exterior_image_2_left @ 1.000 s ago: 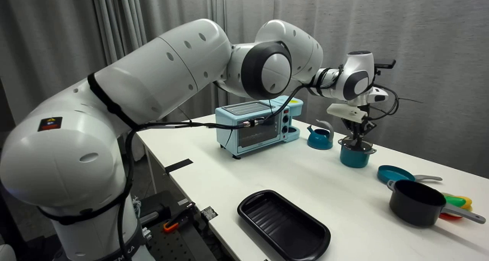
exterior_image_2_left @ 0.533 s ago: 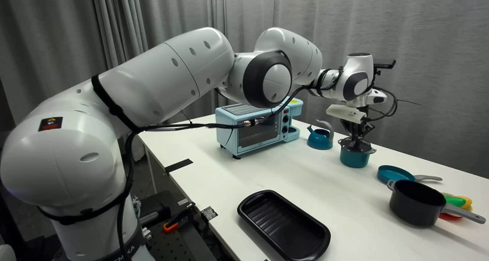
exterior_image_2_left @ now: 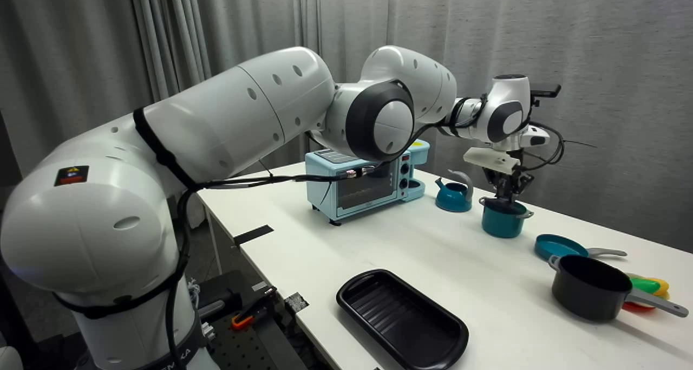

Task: Place the lid on top of the blue pot

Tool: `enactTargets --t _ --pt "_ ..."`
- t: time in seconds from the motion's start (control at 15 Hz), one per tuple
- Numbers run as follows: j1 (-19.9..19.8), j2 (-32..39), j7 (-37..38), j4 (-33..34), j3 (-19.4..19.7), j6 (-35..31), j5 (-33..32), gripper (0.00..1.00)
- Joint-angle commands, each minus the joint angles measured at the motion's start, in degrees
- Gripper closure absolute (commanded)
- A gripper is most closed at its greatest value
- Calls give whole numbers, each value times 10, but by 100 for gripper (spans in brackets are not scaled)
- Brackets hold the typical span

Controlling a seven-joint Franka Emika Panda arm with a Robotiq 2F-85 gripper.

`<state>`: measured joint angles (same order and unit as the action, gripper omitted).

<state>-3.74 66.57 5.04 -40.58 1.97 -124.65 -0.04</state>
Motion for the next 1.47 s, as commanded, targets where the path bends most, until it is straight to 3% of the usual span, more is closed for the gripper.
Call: enactTargets --t 0.0,0.27,0.8,1.4 --pt "0 28 11 53 3 16 0 31" --pt "-2 25 9 54 2 16 0 1" --pt "1 0 20 36 18 33 -9 0" --pt "-47 -70 -9 41 8 121 8 0"
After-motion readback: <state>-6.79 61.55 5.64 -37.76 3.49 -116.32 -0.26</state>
